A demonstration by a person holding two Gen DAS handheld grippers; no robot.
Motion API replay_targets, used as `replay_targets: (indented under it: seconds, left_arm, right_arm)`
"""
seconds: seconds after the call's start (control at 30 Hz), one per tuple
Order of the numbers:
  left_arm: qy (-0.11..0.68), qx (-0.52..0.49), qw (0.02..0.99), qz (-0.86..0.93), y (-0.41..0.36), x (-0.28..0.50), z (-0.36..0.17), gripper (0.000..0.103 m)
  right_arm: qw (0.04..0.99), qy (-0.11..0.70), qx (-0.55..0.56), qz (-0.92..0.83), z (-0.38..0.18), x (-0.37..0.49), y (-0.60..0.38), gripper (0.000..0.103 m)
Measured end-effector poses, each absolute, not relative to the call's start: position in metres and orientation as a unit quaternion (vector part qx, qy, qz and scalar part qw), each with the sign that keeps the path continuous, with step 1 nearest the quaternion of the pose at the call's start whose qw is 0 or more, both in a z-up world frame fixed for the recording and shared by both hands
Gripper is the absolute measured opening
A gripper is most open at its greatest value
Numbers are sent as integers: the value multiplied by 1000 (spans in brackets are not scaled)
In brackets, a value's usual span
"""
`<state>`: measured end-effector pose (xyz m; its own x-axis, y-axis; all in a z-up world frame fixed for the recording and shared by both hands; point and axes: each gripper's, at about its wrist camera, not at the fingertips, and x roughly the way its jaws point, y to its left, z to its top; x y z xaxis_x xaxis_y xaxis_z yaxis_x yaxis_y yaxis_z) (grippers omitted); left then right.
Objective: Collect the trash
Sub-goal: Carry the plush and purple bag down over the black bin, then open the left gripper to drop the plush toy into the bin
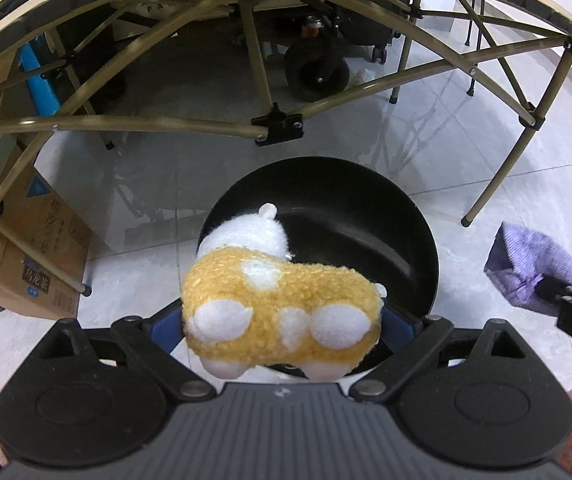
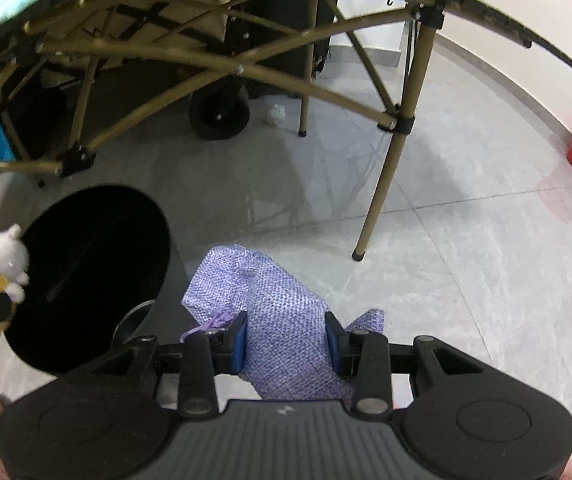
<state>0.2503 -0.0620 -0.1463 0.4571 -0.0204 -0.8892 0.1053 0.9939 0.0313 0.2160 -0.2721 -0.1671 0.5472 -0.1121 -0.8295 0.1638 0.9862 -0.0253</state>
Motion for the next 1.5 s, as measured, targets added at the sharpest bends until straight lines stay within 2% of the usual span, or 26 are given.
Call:
replay_targets:
  seconds: [0.33,1.0,1.27,1.5]
  left_arm:
    - [547,34,836,-23,-77,286,-166,97]
    - [603,26,797,26,-84,328,-201,97]
    - [627,25,778,11,-88,331,-206,103]
    - [670,30,741,16,-87,329,-217,103]
  right_arm:
    - [887,452,19,-92,-151,234,-281,36]
    - [874,475,-29,-102,-173,274,-276,36]
    - [874,475,-27,-98,-175,273,-277,36]
    - [875,474,-28,-98,-174,272,-278,37]
